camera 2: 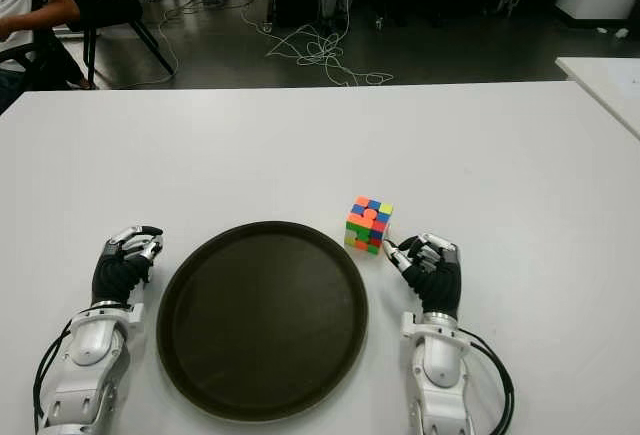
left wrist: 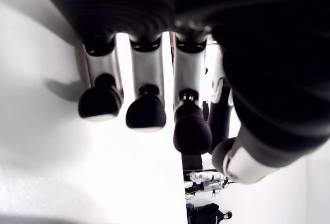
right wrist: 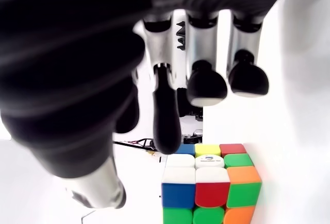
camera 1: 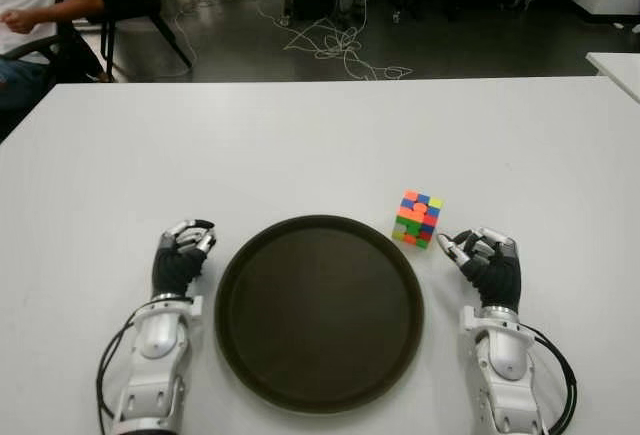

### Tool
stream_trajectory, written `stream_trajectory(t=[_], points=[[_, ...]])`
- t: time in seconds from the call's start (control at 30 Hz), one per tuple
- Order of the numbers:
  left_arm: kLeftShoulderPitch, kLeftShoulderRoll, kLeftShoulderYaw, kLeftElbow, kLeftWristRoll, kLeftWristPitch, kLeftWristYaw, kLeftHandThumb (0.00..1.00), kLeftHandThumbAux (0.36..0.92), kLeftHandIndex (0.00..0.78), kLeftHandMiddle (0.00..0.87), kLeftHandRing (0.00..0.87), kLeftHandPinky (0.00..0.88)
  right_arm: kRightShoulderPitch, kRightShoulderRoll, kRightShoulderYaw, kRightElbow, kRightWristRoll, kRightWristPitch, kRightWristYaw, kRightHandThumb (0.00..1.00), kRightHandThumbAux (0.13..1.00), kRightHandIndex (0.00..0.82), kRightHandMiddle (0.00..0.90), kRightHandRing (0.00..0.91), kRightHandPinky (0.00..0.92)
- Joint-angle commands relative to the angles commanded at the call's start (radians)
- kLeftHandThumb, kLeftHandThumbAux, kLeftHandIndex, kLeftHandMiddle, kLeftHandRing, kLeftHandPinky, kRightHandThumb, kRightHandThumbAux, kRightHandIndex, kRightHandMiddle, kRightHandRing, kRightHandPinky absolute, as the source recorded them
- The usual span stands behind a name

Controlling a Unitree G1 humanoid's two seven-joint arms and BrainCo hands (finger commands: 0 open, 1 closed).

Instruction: Pick up the Rubik's Cube and put it in the plate

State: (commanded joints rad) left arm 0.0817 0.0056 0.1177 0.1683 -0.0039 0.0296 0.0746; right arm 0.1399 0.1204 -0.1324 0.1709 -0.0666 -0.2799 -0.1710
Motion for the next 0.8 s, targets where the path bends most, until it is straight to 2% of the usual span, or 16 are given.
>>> stream_trajectory(t=[0.53, 0.8], points=[[0.002, -0.002, -0.004, -0.016, 0.003, 0.021, 0.004, 0.71, 0.703, 0.444, 0.81, 0.818, 0.811, -0.003, 0.009, -0.001, 0.0, 0.008, -0.011, -0.011, 0.241, 0.857, 0.755, 0.827, 0.837, 0.836], [0.001, 0.0, -0.004, -0.015, 0.004, 0.025, 0.006, 0.711, 0.703, 0.444, 0.809, 0.816, 0.806, -0.005, 0.01, 0.003, 0.005, 0.01, -0.026, -0.008, 0.22, 0.854, 0.765, 0.833, 0.842, 0.842]])
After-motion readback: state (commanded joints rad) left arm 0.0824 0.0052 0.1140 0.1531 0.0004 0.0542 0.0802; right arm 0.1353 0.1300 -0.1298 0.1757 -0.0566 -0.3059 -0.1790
